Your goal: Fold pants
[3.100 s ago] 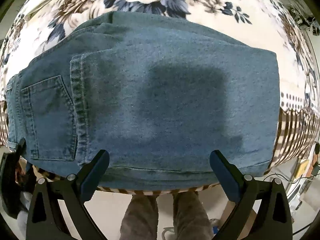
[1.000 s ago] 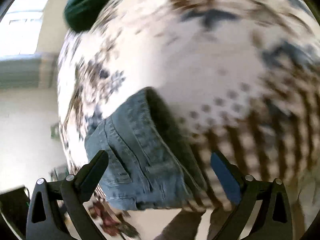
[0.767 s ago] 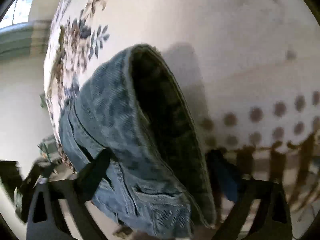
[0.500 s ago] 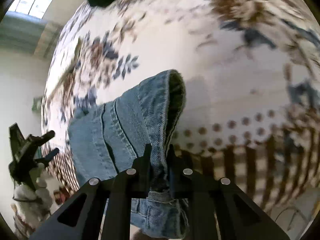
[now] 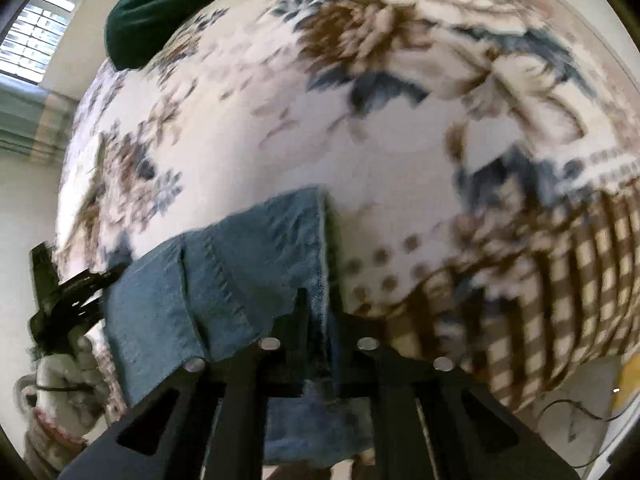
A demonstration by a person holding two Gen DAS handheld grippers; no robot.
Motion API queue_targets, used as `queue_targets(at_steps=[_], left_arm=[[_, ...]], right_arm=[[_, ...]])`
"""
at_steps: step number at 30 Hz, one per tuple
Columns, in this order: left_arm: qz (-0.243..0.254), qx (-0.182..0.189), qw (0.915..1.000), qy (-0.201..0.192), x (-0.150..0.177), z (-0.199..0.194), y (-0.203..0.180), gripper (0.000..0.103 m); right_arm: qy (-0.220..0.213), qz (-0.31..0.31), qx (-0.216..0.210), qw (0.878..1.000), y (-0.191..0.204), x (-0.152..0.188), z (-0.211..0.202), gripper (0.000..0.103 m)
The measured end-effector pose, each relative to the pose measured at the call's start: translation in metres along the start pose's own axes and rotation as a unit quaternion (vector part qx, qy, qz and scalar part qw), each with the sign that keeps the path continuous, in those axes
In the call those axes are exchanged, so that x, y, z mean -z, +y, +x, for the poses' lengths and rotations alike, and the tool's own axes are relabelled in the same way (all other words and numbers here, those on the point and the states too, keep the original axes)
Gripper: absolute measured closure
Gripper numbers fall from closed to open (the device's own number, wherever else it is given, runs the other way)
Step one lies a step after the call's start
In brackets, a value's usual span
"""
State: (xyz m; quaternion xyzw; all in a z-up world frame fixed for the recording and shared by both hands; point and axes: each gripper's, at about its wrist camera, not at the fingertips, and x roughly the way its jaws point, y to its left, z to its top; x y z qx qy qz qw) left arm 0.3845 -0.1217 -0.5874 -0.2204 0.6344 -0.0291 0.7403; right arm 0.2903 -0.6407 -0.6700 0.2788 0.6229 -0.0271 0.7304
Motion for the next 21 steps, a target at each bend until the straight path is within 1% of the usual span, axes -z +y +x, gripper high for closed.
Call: queue_targets(at_steps=[1,2,3,4,5,6,7,8,9,10,11,12,13,14,16,18,19,20,21], left_arm=[[-0.009,0.004,0.9999,-0.009,-0.004,-0.001,0.006,0.088],[-0.028,0.011,0.9994,-0.015,-0.009,-0.002,0.015,0.089],[-0.048,0.019,0.9985,-0.018,-0.013,-0.002,0.023,0.089],[-0.070,0.034,0.9968,-0.017,-0.016,-0.004,0.032,0.089],[-0.097,0.053,0.9938,-0.014,-0.020,-0.005,0.042,0.085],[-0.113,0.061,0.9917,-0.013,-0.022,-0.008,0.048,0.085],[-0.122,0.066,0.9903,-0.011,-0.022,-0.012,0.052,0.085],[-0.118,0.067,0.9907,-0.007,-0.022,-0.019,0.053,0.081],[-0.109,0.055,0.9925,-0.009,-0.020,-0.025,0.051,0.075],[-0.091,0.041,0.9948,-0.017,-0.017,-0.035,0.047,0.060],[-0.074,0.037,0.9962,-0.027,-0.013,-0.043,0.041,0.038],[-0.060,0.033,0.9971,-0.033,-0.008,-0.049,0.037,0.028],[-0.046,0.028,0.9979,-0.036,-0.002,-0.055,0.032,0.011],[-0.038,0.027,0.9983,-0.036,0.005,-0.061,0.030,0.006],[-0.026,0.026,0.9990,-0.025,0.023,-0.066,0.026,0.005],[-0.026,0.025,0.9993,-0.008,0.040,-0.061,0.023,0.005],[-0.026,0.023,0.9994,-0.001,0.046,-0.058,0.023,0.005],[-0.023,0.016,0.9995,0.010,0.056,-0.051,0.024,0.005],[-0.022,0.008,0.9996,0.017,0.062,-0.046,0.025,0.005]], right_arm=[[0.004,0.009,-0.001,1.000,-0.001,-0.004,0.006,0.095],[0.014,0.014,-0.008,1.000,-0.003,-0.005,0.010,0.095],[0.041,0.012,-0.016,0.999,-0.005,-0.006,0.019,0.095],[0.059,0.011,-0.020,0.998,-0.005,-0.005,0.026,0.094],[0.072,0.013,-0.026,0.997,-0.007,-0.005,0.028,0.090],[0.084,0.017,-0.037,0.996,-0.009,-0.004,0.027,0.088],[0.093,0.023,-0.045,0.994,-0.012,-0.002,0.024,0.080],[0.095,0.028,-0.050,0.994,-0.015,0.002,0.020,0.058],[0.091,0.037,-0.058,0.993,-0.019,0.006,0.011,0.044],[0.089,0.048,-0.071,0.992,-0.024,0.013,0.005,0.026],[0.089,0.055,-0.079,0.991,-0.026,0.018,0.002,0.024],[0.095,0.076,-0.091,0.988,-0.031,0.028,-0.002,0.024],[0.104,0.098,-0.098,0.985,-0.035,0.037,-0.002,0.024],[0.113,0.112,-0.103,0.982,-0.038,0.046,-0.001,0.024],[0.129,0.147,-0.109,0.975,-0.042,0.067,0.006,0.024],[0.145,0.187,-0.117,0.965,-0.046,0.084,0.018,0.024],[0.143,0.216,-0.138,0.956,-0.049,0.094,0.027,0.032],[0.127,0.236,-0.151,0.951,-0.050,0.100,0.031,0.062],[0.119,0.248,-0.146,0.950,-0.051,0.104,0.035,0.063]])
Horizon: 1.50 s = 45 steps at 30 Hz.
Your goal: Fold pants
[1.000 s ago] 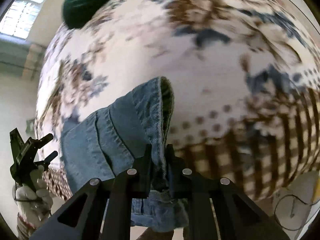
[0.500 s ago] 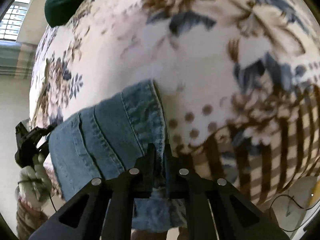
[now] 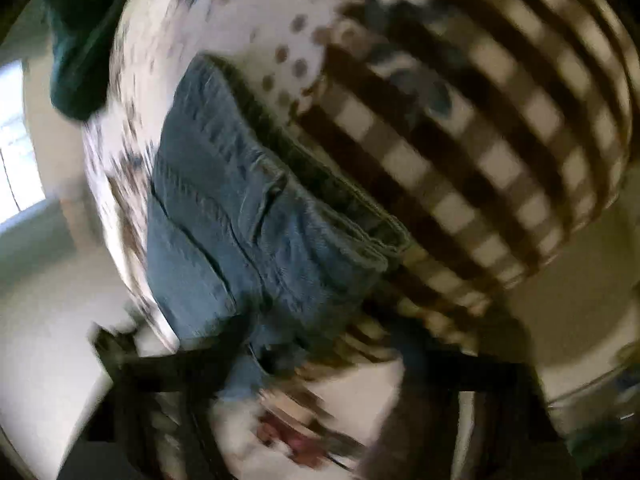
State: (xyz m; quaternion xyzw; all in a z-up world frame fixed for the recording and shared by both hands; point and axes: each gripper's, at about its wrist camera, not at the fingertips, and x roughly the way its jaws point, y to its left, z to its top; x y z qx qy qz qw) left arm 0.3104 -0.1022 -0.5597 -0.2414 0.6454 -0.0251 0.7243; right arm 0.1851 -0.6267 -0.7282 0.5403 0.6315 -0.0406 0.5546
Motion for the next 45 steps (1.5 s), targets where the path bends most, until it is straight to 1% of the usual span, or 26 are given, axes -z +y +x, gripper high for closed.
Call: queue_targets(at_steps=[1,2,4,5,6,7,9,10,12,13,15,16,17,21,23,25,27,28,30,33,36,40,41,42,44,45], left_arm=[[-0.001,-0.012,0.9999,0.007,0.007,0.008,0.005,0.005],[-0.009,-0.021,0.9997,0.012,0.012,0.014,0.010,0.003],[-0.039,-0.005,0.9990,0.022,0.015,0.021,0.024,0.003],[-0.053,0.003,0.9983,0.025,0.015,0.022,0.030,0.003],[-0.052,0.005,0.9983,0.025,0.013,0.021,0.030,0.003],[-0.047,0.006,0.9985,0.026,0.013,0.018,0.028,0.003],[-0.036,0.023,0.9988,0.025,0.012,0.011,0.022,0.003],[-0.032,0.037,0.9985,0.024,0.013,0.008,0.021,0.003],[-0.026,0.047,0.9983,0.025,0.013,0.009,0.019,0.003],[-0.023,0.048,0.9982,0.027,0.014,0.010,0.019,0.003],[-0.028,0.049,0.9977,0.039,0.018,0.019,0.019,0.003],[-0.032,0.052,0.9971,0.046,0.019,0.023,0.020,0.003],[-0.032,0.051,0.9970,0.048,0.020,0.026,0.020,0.003],[-0.026,0.050,0.9972,0.050,0.021,0.029,0.020,0.003],[-0.028,0.054,0.9968,0.051,0.020,0.028,0.021,0.003],[-0.028,0.057,0.9966,0.052,0.021,0.028,0.023,0.003],[-0.026,0.058,0.9965,0.054,0.020,0.029,0.022,0.003],[-0.025,0.058,0.9965,0.055,0.021,0.028,0.023,0.003],[-0.022,0.056,0.9966,0.057,0.021,0.028,0.024,0.003],[-0.020,0.055,0.9965,0.060,0.020,0.029,0.022,0.003],[-0.021,0.057,0.9962,0.062,0.019,0.030,0.022,0.003],[-0.018,0.058,0.9961,0.064,0.019,0.033,0.022,0.003],[-0.018,0.058,0.9960,0.066,0.018,0.033,0.023,0.003],[-0.019,0.058,0.9960,0.066,0.019,0.033,0.023,0.003],[-0.020,0.060,0.9957,0.068,0.018,0.032,0.023,0.003],[-0.021,0.061,0.9956,0.068,0.018,0.032,0.023,0.003]], right_arm=[[-0.011,0.002,0.016,1.000,-0.001,0.002,0.003,0.067],[-0.022,0.006,0.030,0.999,-0.003,0.003,0.005,0.067],[-0.018,0.015,0.015,1.000,-0.006,0.005,0.010,0.065],[-0.016,0.006,0.008,1.000,-0.004,0.006,0.010,0.057],[-0.007,-0.010,-0.009,1.000,-0.001,0.007,0.011,0.049],[0.009,-0.027,-0.032,0.999,0.003,0.010,0.014,0.039],[0.037,-0.058,-0.053,0.996,0.013,0.019,0.022,0.037],[0.049,-0.072,-0.046,0.995,0.019,0.024,0.030,0.032],[0.072,-0.089,-0.041,0.993,0.027,0.032,0.052,0.029],[0.077,-0.087,-0.041,0.992,0.028,0.033,0.063,0.029],[0.078,-0.068,-0.055,0.993,0.030,0.036,0.087,0.023],[0.073,-0.068,-0.062,0.993,0.033,0.037,0.093,0.017],[0.064,-0.070,-0.066,0.993,0.038,0.039,0.097,0.015],[0.046,-0.066,-0.107,0.991,0.051,0.052,0.090,0.015],[0.046,-0.077,-0.114,0.989,0.056,0.060,0.085,0.015],[0.060,-0.097,-0.108,0.987,0.065,0.071,0.084,0.015],[0.082,-0.109,-0.088,0.987,0.075,0.079,0.092,0.015],[0.099,-0.107,-0.073,0.987,0.073,0.082,0.099,0.015],[0.117,-0.081,-0.075,0.987,0.071,0.078,0.116,0.016],[0.091,-0.068,-0.103,0.988,0.074,0.083,0.118,0.016],[0.058,-0.070,-0.134,0.987,0.080,0.089,0.101,0.016],[0.037,-0.040,-0.137,0.989,0.071,0.091,0.114,0.017],[0.028,-0.032,-0.143,0.989,0.072,0.091,0.113,0.017],[0.021,-0.031,-0.148,0.988,0.063,0.086,0.096,0.017],[0.005,-0.065,-0.154,0.986,0.081,0.090,0.081,0.017],[0.002,-0.099,-0.131,0.986,0.093,0.094,0.080,0.017]])
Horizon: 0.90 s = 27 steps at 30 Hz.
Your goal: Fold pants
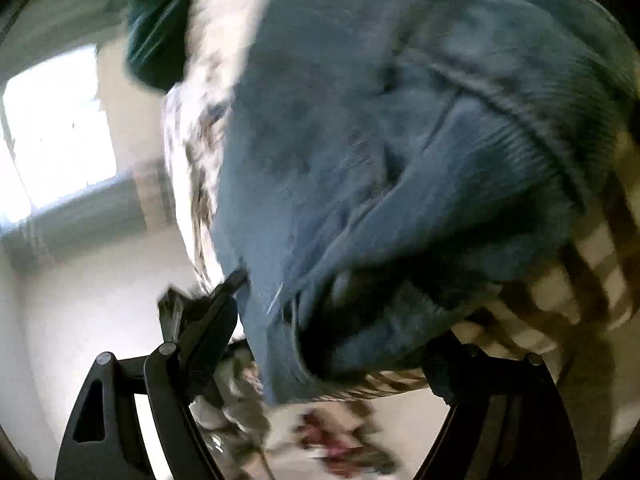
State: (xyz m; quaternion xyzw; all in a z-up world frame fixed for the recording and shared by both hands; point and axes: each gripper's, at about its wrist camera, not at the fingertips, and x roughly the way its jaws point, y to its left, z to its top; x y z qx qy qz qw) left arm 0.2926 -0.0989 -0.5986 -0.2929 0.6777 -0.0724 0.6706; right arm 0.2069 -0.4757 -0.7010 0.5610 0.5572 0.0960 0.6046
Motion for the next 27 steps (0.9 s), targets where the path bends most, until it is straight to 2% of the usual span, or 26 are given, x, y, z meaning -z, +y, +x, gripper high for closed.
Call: queue_targets(at_steps=[2,3,6,9,11,13,14,15,17,19,22,25,27], left_arm=[[-0.001,0.003,1.0000,0.002,-0.002,0.000,0.002,0.003],[0.001,0.002,1.0000,0.003,-0.002,0.001,0.002,0.003],[0.001,0.000,1.0000,0.005,-0.003,0.001,0.002,0.003],[0.000,0.003,1.0000,0.005,-0.002,0.001,0.002,0.003],[0.000,0.005,1.0000,0.004,-0.002,0.001,0.002,0.003],[0.001,0.007,1.0000,0.004,-0.002,0.001,0.003,0.003],[0.000,0.009,0.9999,0.004,-0.003,0.000,0.004,0.003],[-0.001,0.012,0.9999,0.004,-0.003,0.000,0.005,0.003],[-0.004,0.015,0.9999,0.005,-0.003,0.000,0.007,0.003],[-0.002,0.011,0.9999,0.007,-0.003,0.001,0.007,0.003],[-0.001,0.007,0.9999,0.007,-0.003,0.001,0.006,0.003],[-0.007,0.005,0.9999,0.005,-0.002,0.001,0.005,0.003],[-0.009,0.005,0.9999,0.002,-0.002,0.002,0.003,0.003]], right_arm=[[0.006,-0.005,0.026,1.000,-0.002,0.000,0.010,0.017],[0.005,0.022,0.033,0.999,-0.014,-0.004,0.017,0.017],[-0.011,0.069,0.002,0.998,-0.030,-0.012,0.025,0.020],[-0.017,0.071,0.001,0.997,-0.018,-0.012,0.033,0.019],[-0.030,0.048,-0.027,0.998,0.004,-0.008,0.030,0.019],[-0.041,0.014,-0.075,0.996,0.031,-0.005,0.023,0.019],[-0.044,0.004,-0.083,0.996,0.038,-0.005,0.023,0.019],[-0.046,-0.008,-0.082,0.996,0.046,-0.006,0.024,0.019],[-0.045,-0.029,-0.018,0.998,0.053,-0.015,0.035,0.019],[-0.024,-0.002,0.029,0.999,0.038,-0.030,0.051,0.019],[-0.008,0.032,-0.009,0.999,0.025,-0.041,0.060,0.019],[0.014,0.000,-0.016,1.000,0.039,-0.026,0.063,0.020],[0.033,-0.034,0.000,0.999,0.049,-0.019,0.071,0.022]])
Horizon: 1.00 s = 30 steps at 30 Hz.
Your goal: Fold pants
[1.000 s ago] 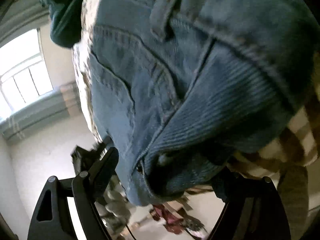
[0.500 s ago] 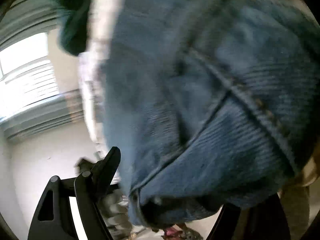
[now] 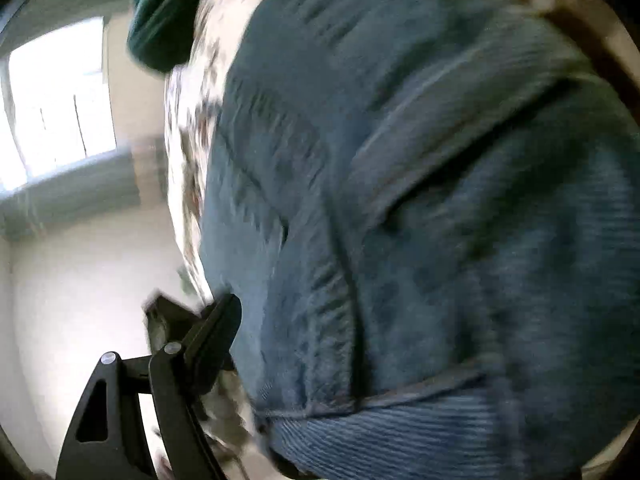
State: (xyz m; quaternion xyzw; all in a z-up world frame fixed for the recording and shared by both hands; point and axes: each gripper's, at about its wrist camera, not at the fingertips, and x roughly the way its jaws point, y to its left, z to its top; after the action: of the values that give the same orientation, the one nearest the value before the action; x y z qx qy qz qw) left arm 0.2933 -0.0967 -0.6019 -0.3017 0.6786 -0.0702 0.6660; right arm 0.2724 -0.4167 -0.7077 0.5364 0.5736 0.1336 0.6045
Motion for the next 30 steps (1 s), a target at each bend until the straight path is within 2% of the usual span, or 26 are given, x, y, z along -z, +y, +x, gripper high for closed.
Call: queue_targets(at_steps=[1,2,3,4,5,6,8,13,17,21,27,30], left_arm=[[0.001,0.001,1.0000,-0.002,0.000,0.000,0.000,0.003],[0.004,0.003,1.0000,-0.005,0.001,0.000,-0.001,0.003],[0.006,0.006,0.9999,-0.008,0.003,-0.001,-0.001,0.004],[0.012,0.010,0.9998,-0.015,0.004,-0.003,-0.002,0.015],[0.028,0.019,0.9992,-0.024,0.009,-0.005,-0.006,0.045],[0.041,0.037,0.9981,-0.028,0.012,-0.008,-0.011,0.063],[0.074,0.017,0.9965,-0.036,0.019,-0.012,-0.027,0.068],[0.075,0.024,0.9958,-0.047,0.027,-0.032,-0.038,0.077],[0.079,0.024,0.9950,-0.057,0.027,-0.067,-0.052,0.078],[0.070,0.041,0.9941,-0.072,0.017,-0.108,-0.062,0.079],[0.080,0.059,0.9889,-0.110,-0.029,-0.169,-0.075,0.079],[0.081,0.065,0.9861,-0.130,-0.072,-0.202,-0.068,0.079]], right_arm=[[0.000,-0.004,0.006,1.000,0.003,0.000,0.004,0.027],[-0.004,-0.001,0.012,1.000,0.005,0.000,0.009,0.039],[-0.007,0.004,0.016,1.000,0.005,-0.003,0.011,0.045],[-0.008,0.006,0.016,1.000,0.006,-0.003,0.012,0.050],[-0.012,0.001,0.022,1.000,0.007,-0.003,0.010,0.056],[-0.018,-0.007,0.029,0.999,0.010,-0.004,0.008,0.060],[-0.027,-0.014,0.031,0.999,0.009,-0.006,-0.017,0.066],[-0.041,-0.046,0.038,0.997,0.056,-0.001,-0.044,0.070],[-0.038,-0.068,0.041,0.996,0.096,0.003,-0.070,0.071],[-0.038,-0.088,0.034,0.995,0.122,0.014,-0.104,0.071],[-0.057,-0.120,0.010,0.991,0.209,-0.004,-0.083,0.071],[-0.063,-0.131,-0.001,0.989,0.257,-0.013,-0.053,0.071]])
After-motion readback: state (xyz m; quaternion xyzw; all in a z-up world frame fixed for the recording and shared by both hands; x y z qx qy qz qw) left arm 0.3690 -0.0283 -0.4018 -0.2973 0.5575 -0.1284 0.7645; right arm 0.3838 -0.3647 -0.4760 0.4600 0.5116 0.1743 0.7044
